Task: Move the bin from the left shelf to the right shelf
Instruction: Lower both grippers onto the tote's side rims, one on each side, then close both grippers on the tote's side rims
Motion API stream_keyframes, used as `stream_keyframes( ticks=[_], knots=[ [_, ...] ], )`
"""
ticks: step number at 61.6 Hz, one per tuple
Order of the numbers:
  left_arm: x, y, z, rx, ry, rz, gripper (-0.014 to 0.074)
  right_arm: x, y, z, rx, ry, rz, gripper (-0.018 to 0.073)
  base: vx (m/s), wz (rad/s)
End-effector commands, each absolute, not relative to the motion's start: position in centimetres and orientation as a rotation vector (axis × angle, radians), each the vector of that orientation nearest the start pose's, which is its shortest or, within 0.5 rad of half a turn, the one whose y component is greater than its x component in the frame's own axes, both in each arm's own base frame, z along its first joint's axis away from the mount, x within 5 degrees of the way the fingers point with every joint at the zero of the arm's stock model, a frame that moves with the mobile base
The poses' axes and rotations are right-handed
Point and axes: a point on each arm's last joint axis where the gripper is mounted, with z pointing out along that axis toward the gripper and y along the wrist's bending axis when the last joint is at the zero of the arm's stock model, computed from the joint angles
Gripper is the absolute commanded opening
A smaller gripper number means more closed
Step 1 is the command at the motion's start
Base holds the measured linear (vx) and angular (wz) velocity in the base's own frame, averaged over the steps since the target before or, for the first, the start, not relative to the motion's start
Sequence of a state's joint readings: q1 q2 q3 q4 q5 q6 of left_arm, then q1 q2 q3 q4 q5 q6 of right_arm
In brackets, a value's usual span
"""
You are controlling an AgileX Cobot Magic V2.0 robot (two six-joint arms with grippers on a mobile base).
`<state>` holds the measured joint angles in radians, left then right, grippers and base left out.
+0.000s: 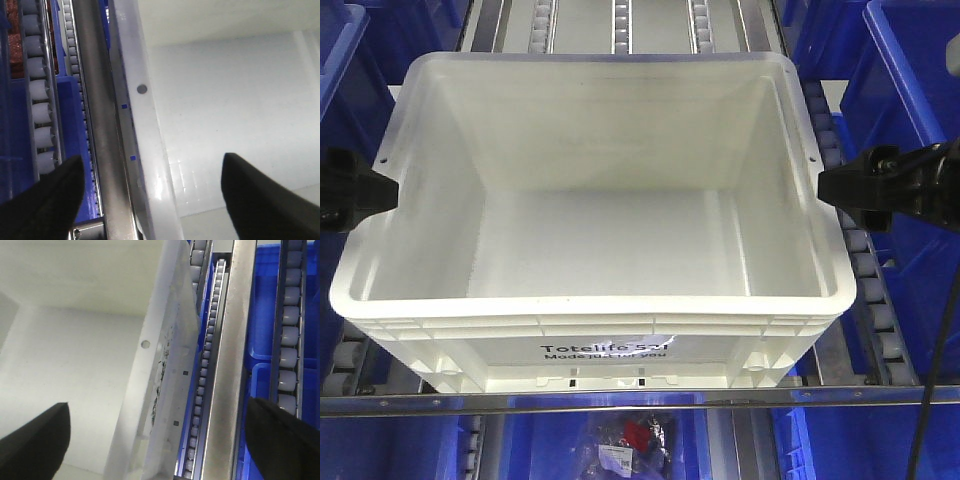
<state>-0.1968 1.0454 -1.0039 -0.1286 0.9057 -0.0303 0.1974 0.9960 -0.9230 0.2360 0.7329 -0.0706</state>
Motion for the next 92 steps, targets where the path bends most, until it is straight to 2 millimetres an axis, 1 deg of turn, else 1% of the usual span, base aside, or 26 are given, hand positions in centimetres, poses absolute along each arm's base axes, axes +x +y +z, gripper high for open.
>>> stream_keyframes(
  ticks=[1, 15, 20, 26, 31, 38, 43, 51, 58, 64, 77, 92],
  knots=[
    [19.6, -5.0, 36.9, 0.134, 2.325, -0.288, 0.0578, 19.4, 5.2, 36.7, -0.173, 2.161, 0.338, 0.0722, 0.0, 0.0],
    [19.6, -5.1, 36.9, 0.122, 2.323, -0.321, 0.0578, 19.5, 5.3, 36.9, -0.16, 2.131, 0.354, 0.0662, 0.0, 0.0],
    [19.6, -5.1, 36.9, 0.123, 2.323, -0.319, 0.0578, 19.5, 5.3, 36.9, -0.159, 2.132, 0.355, 0.0656, 0.0, 0.0],
    [19.8, -5.1, 36.8, 0.118, 2.333, -0.317, 0.0578, 19.8, 5.5, 36.9, -0.166, 2.191, 0.367, 0.0654, 0.0, 0.0],
    [20.2, -5.2, 36.3, 0.116, 2.372, -0.314, 0.0578, 20.8, 5.8, 37.1, -0.196, 2.257, 0.365, 0.0652, 0.0, 0.0],
    [21.3, -5.5, 35.6, 0.124, 2.452, -0.303, 0.0578, 22.5, 6.2, 38.0, -0.229, 2.271, 0.356, 0.0649, 0.0, 0.0],
    [22.5, -5.7, 36.1, 0.13, 2.462, -0.294, 0.0578, 23.6, 6.4, 38.5, -0.229, 2.272, 0.365, 0.0647, 0.0, 0.0],
    [24.1, -5.9, 36.8, 0.142, 2.477, -0.271, 0.0578, 24.9, 6.8, 38.5, -0.227, 2.289, 0.374, 0.0644, 0.0, 0.0],
    [25.3, -6.1, 37.3, 0.145, 2.479, -0.269, 0.0578, 25.9, 7.0, 38.2, -0.228, 2.308, 0.376, 0.064, 0.0, 0.0],
    [26.1, -6.2, 37.1, 0.149, 2.488, -0.252, 0.0578, 26.7, 7.2, 37.9, -0.23, 2.331, 0.376, 0.0636, 0.0, 0.0],
    [27.8, -6.5, 35.5, 0.151, 2.548, -0.238, 0.0578, 28.3, 7.5, 36.8, -0.239, 2.398, 0.377, 0.0631, 0.0, 0.0],
    [28.9, -6.7, 34.0, 0.15, 2.595, -0.232, 0.0578, 29.8, 7.9, 34.4, -0.239, 2.491, 0.389, 0.0619, 0.0, 0.0]
  ],
)
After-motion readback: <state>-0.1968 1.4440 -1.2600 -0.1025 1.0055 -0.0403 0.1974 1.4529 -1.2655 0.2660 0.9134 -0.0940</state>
